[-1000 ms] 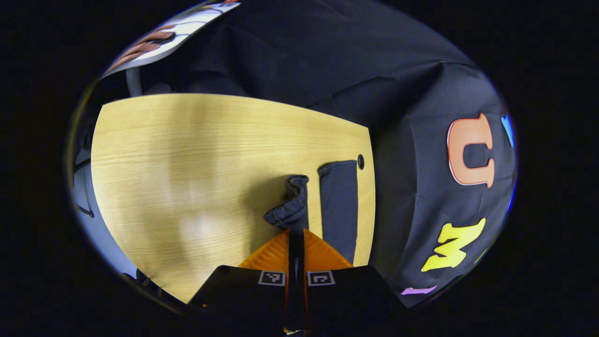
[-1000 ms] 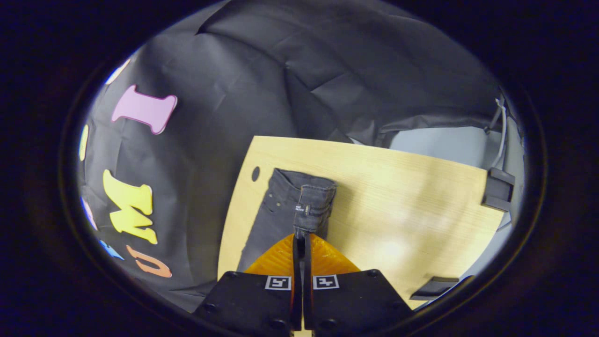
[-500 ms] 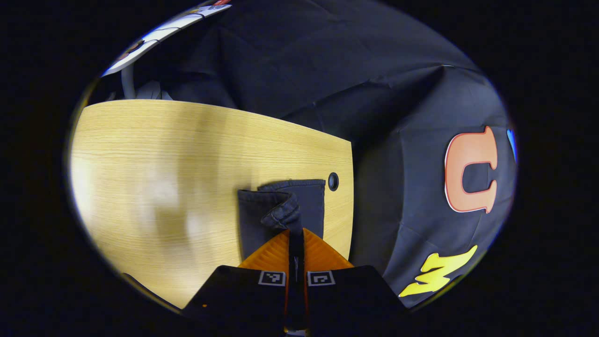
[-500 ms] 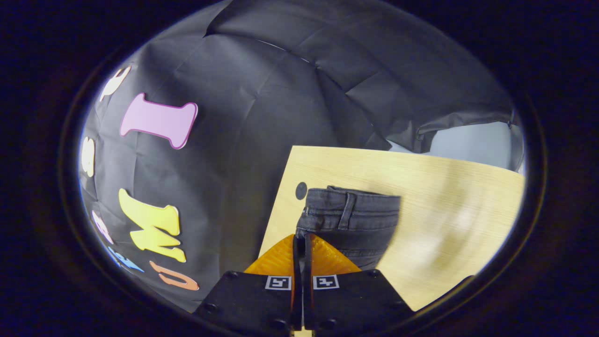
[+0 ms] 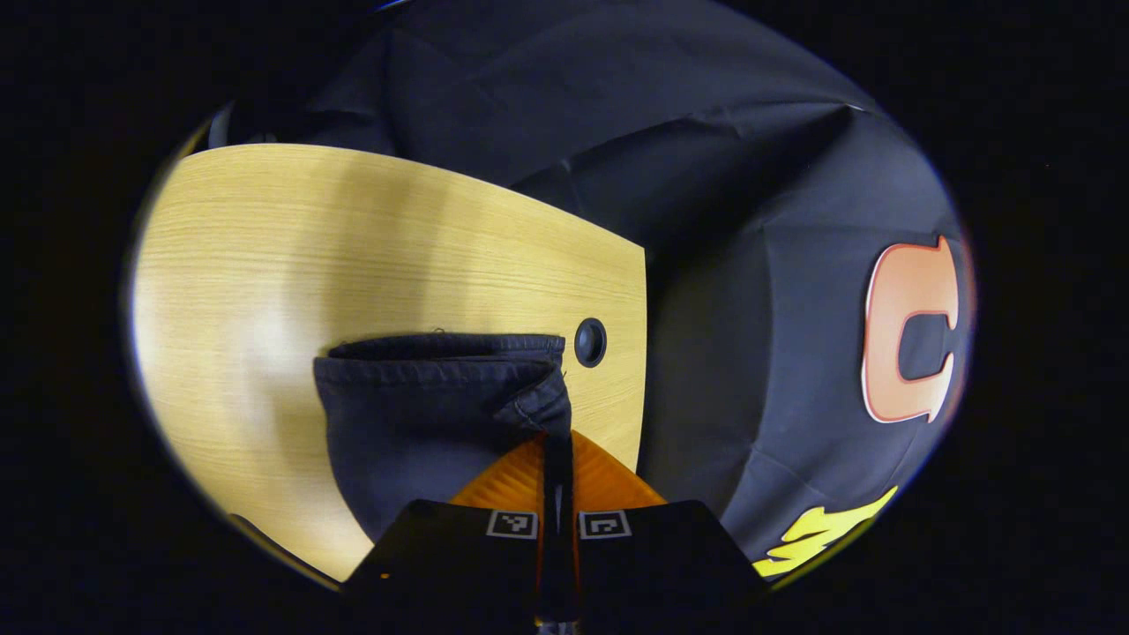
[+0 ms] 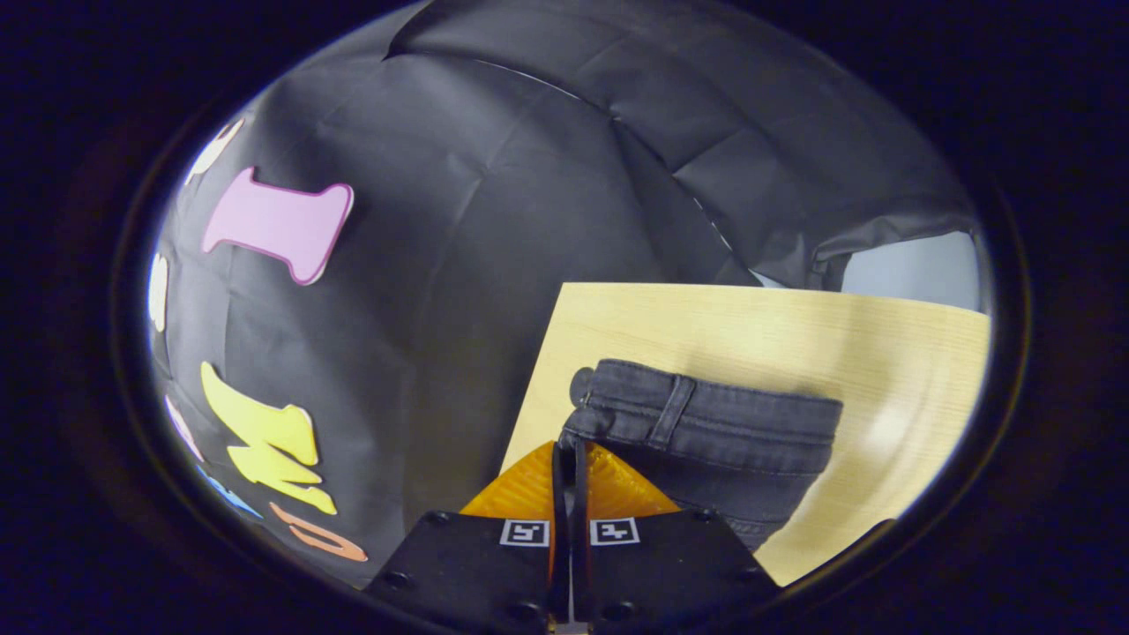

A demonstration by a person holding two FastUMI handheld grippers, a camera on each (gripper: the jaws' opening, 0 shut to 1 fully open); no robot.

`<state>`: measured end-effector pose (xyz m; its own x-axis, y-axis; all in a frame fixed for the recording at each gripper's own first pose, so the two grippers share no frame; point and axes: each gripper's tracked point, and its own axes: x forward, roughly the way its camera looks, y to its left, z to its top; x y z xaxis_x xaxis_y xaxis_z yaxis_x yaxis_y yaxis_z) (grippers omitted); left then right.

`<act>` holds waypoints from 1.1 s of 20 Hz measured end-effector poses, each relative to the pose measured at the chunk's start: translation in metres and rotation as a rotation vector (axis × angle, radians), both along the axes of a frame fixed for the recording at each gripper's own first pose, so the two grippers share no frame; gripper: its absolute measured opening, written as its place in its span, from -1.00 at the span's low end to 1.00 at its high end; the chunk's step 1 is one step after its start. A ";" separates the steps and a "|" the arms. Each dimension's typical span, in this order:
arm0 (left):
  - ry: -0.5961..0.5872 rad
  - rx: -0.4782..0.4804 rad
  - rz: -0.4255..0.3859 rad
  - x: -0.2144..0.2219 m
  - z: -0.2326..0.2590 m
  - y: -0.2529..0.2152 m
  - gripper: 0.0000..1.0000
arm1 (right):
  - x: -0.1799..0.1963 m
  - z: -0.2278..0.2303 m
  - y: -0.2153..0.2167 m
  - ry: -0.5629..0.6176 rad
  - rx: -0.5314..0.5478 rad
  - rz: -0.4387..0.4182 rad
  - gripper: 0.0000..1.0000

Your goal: Grasp the waist and the cuffs of the jeans and fold them to make the two legs overlap; first hold the waist and fold one-third of the jeans toward the cuffs, then hold the cuffs and fold the remaining one-third in the same direction to finish folding.

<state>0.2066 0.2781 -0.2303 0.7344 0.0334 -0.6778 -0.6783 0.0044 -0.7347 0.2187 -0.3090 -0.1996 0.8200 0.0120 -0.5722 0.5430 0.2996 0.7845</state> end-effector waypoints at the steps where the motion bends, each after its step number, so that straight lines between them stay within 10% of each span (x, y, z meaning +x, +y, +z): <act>1: 0.008 0.006 -0.006 0.005 -0.009 0.001 -0.94 | 0.006 -0.007 0.000 0.002 -0.002 0.000 -0.95; 12: 0.041 0.212 -0.050 0.015 -0.031 0.010 -0.98 | 0.034 -0.034 0.007 0.011 -0.064 0.029 -0.85; 16: -0.021 0.247 -0.095 0.029 -0.018 -0.001 0.97 | 0.023 -0.021 0.014 0.005 -0.096 0.057 0.95; 22: -0.215 0.341 -0.081 0.020 0.066 0.002 1.00 | -0.005 0.020 0.006 -0.071 -0.122 0.056 0.94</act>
<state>0.2270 0.2800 -0.1645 0.8678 0.1658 -0.4685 -0.4967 0.3189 -0.8072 0.2132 -0.3035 -0.1799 0.8586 -0.0073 -0.5126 0.4672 0.4231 0.7764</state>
